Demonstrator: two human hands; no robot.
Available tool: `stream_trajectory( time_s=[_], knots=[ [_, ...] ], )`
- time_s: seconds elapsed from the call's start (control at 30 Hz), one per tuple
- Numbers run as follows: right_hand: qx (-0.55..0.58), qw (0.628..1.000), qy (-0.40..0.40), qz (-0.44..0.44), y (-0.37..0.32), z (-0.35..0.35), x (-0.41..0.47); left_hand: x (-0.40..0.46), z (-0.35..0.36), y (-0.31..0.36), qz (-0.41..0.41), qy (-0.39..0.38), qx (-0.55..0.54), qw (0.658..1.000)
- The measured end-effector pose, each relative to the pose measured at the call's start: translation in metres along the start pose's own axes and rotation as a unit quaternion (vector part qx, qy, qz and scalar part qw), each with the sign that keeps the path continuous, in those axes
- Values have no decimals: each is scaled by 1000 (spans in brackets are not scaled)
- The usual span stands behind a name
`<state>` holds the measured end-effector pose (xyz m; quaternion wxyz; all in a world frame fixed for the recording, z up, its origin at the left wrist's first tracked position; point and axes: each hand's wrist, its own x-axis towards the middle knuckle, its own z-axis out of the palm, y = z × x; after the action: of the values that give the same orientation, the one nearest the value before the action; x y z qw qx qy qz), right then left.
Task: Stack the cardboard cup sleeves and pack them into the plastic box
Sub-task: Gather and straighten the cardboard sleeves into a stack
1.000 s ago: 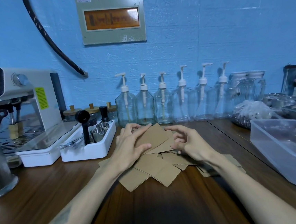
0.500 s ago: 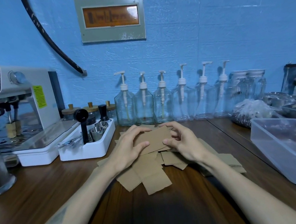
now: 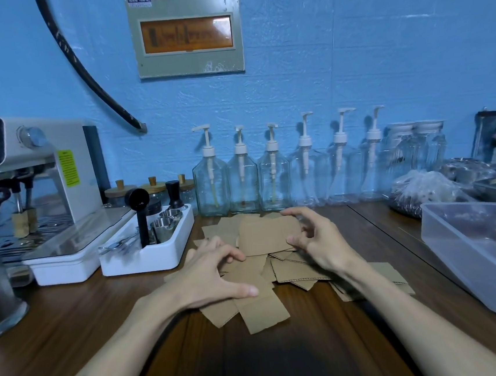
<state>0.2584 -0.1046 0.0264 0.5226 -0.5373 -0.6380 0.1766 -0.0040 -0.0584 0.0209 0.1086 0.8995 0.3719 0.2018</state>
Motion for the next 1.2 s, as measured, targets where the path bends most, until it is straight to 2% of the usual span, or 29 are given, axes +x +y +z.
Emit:
stream_trajectory(
  time_s=[0.17, 0.47, 0.67, 0.77, 0.87, 1.0, 1.1, 1.2],
  knots=[
    [-17, 1000, -3, -4, 1, 0, 0, -1, 2, 7, -17, -21, -31, 999],
    [-18, 1000, -16, -14, 1, 1, 1, -2, 1, 8, 14, -50, -11, 999],
    [-6, 1000, -11, -12, 2, 1, 1, -4, -1, 10, -16, -74, -27, 997],
    [1, 1000, -12, -11, 1, 1, 1, -4, -5, 9, -33, -87, -88, 992],
    [16, 1000, -12, -11, 1, 0, 0, -4, -13, 5, -13, -70, -253, 965],
    [19, 1000, -3, -17, -2, 1, 0, 0, -27, -4, -29, -11, -395, 918],
    [61, 998, -10, 11, -3, 1, 0, 4, -35, -5, -53, 76, -499, 862],
    [57, 998, -16, 14, -5, 2, 0, 8, -36, -2, -73, 186, -536, 820]
  ],
)
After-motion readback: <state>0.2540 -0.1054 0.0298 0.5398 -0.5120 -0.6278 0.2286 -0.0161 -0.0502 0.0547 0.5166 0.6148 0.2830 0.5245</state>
